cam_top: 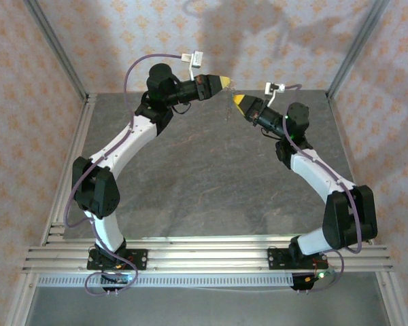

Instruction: Put the keys on the keyring

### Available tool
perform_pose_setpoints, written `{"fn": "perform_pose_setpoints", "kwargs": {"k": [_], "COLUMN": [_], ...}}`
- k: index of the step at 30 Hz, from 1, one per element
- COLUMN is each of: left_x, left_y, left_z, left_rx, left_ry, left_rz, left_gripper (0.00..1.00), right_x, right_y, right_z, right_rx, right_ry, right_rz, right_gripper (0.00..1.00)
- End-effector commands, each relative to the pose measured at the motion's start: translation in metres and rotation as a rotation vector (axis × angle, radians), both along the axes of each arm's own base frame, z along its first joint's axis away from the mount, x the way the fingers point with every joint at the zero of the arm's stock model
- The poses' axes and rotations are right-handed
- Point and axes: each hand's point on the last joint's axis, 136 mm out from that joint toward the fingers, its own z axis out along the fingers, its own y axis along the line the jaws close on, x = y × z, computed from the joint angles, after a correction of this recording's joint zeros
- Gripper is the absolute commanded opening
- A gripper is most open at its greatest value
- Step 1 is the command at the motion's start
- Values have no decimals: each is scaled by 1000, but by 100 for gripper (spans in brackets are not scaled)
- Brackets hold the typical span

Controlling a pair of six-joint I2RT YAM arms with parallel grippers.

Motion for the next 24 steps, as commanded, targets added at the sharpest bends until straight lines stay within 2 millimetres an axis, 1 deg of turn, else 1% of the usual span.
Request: {"fn": "perform_pose_setpoints", "kwargs": {"k": [1,2,4,8,10,11,13,14,18,21,24], "left_x": [-20,-20,-19,-19,-19,-19,-18,-18,-18,-17,-17], "left_y": [8,8,8,8,8,8,7,8,7,8,8], "left_z": [42,42,41,40,41,41,40,41,42,42,42], "left_rx": [-52,-52,-51,-53,-55,-54,-56,-57,-68,-79,-88], "left_ry": [-113,-112,-111,-108,-107,-109,-106,-107,-101,-95,-91], "left_rz": [8,7,8,7,6,6,4,5,5,8,8], "left_gripper": [0,0,0,0,0,0,0,0,0,0,0], "right_x": [-13,-14,-13,-5,-2,-1,0,0,3,5,6], "right_y": [2,1,-3,-25,-35,-38,-39,-39,-36,-32,-25], "right_z": [14,13,12,15,25,30,40,45,67,77,83], "right_rx": [-13,-24,-43,-38,-17,-9,-2,7,61,94,115], "right_ry": [-68,-68,-65,-56,-68,-77,-95,-104,-144,-161,-171], "right_rz": [19,14,-5,-91,-123,-134,-141,-139,-115,-93,-72], "right_gripper": [3,6,8,10,17,23,31,33,34,35,35]}}
